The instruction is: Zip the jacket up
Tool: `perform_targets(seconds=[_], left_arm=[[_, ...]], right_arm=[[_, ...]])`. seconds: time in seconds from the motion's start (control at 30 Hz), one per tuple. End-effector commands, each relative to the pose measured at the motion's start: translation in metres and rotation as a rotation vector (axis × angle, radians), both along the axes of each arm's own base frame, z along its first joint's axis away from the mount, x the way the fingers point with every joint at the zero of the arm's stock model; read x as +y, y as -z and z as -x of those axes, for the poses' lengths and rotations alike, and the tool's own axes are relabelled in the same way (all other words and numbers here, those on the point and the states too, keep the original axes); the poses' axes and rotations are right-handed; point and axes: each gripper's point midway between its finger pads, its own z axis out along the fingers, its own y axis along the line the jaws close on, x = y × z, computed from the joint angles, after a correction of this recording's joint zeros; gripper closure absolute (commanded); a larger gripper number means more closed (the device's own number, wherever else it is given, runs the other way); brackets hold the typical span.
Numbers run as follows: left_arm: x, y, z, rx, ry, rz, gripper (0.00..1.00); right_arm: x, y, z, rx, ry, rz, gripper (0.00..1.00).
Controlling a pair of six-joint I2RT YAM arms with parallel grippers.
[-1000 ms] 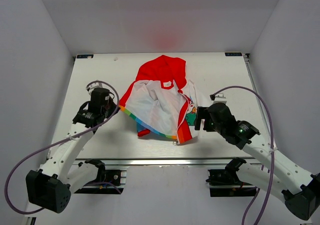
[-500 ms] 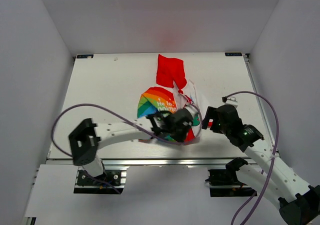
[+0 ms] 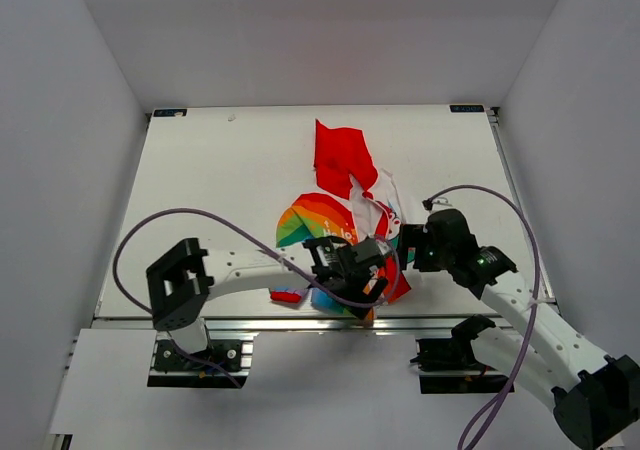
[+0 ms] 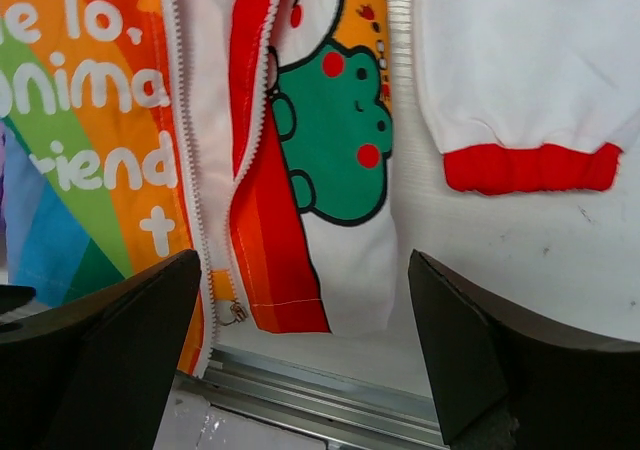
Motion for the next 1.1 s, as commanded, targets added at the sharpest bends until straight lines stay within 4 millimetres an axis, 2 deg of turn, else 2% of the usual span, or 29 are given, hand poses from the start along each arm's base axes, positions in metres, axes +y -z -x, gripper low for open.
perform_targets(seconds=[0.0, 0.07, 0.1, 0.13, 0.17, 0.2, 0.23, 0.37, 0.43, 0.47, 0.53, 0.57, 0.6, 0.7, 0.87, 0.97, 1.0, 1.03, 1.07], left_arm=[[0.000, -0.079, -0.037, -0.124, -0.114, 0.186, 0.02], [0.008, -0.082, -0.052, -0.104, -0.168, 0.249, 0.02], [0.020, -0.082, -0.077, -0.098, -0.242, 0.283, 0.02], [0.020, -0.090, -0.092, -0.104, -0.278, 0.361, 0.02], [0.028, -0.076, -0.091, -0.037, -0.285, 0.378, 0.02], [0.037, -0.073, -0.111, -0.032, -0.342, 0.407, 0.02], [0.032, -0.071, -0.122, -0.035, -0.351, 0.456, 0.02], [0.022, -0.045, -0.144, 0.008, -0.372, 0.471, 0.02], [0.020, -0.037, -0.158, 0.035, -0.387, 0.481, 0.02], [0.021, -0.020, -0.164, 0.063, -0.401, 0.456, 0.02], [0.033, -0.008, -0.185, 0.087, -0.457, 0.456, 0.02], [0.038, -0.001, -0.192, 0.103, -0.474, 0.452, 0.02], [0.050, 0.011, -0.206, 0.116, -0.521, 0.438, 0.02], [0.070, 0.026, -0.230, 0.117, -0.576, 0.428, 0.02], [0.083, 0.023, -0.283, -0.027, -0.605, 0.409, 0.02], [0.087, 0.017, -0.314, -0.069, -0.620, 0.411, 0.02], [0.092, 0.014, -0.322, -0.077, -0.632, 0.417, 0.02], [0.093, 0.012, -0.323, -0.062, -0.633, 0.411, 0.02], [0.090, 0.000, -0.328, -0.075, -0.623, 0.431, 0.02]], right_arm=[[0.020, -0.016, -0.006, -0.051, -0.116, -0.050, 0.11], [0.027, -0.014, -0.007, -0.046, -0.135, -0.062, 0.11], [0.028, -0.008, -0.006, -0.025, -0.139, -0.054, 0.11], [0.030, -0.005, -0.006, -0.013, -0.138, -0.054, 0.11], [0.034, -0.003, -0.005, -0.009, -0.151, -0.055, 0.11], [0.040, 0.006, 0.000, 0.034, -0.169, -0.069, 0.10], [0.040, 0.010, 0.001, 0.050, -0.166, -0.067, 0.11], [0.042, 0.034, 0.005, 0.115, -0.156, -0.052, 0.11], [0.043, 0.048, 0.001, 0.136, -0.129, -0.044, 0.11], [0.042, 0.058, 0.000, 0.164, -0.123, -0.026, 0.11], [0.045, 0.062, -0.012, 0.157, -0.097, -0.018, 0.11], [0.043, 0.071, -0.015, 0.178, -0.080, 0.013, 0.11], [0.045, 0.072, -0.023, 0.160, -0.071, 0.015, 0.11], [0.049, 0.074, -0.043, 0.141, -0.041, 0.042, 0.11], [0.067, 0.061, -0.087, 0.023, -0.056, 0.038, 0.11], [0.077, 0.048, -0.103, -0.028, -0.076, 0.027, 0.11], [0.081, 0.038, -0.109, -0.054, -0.096, 0.024, 0.11], [0.082, 0.033, -0.110, -0.062, -0.105, 0.023, 0.11], [0.084, 0.022, -0.108, -0.081, -0.126, 0.016, 0.11]])
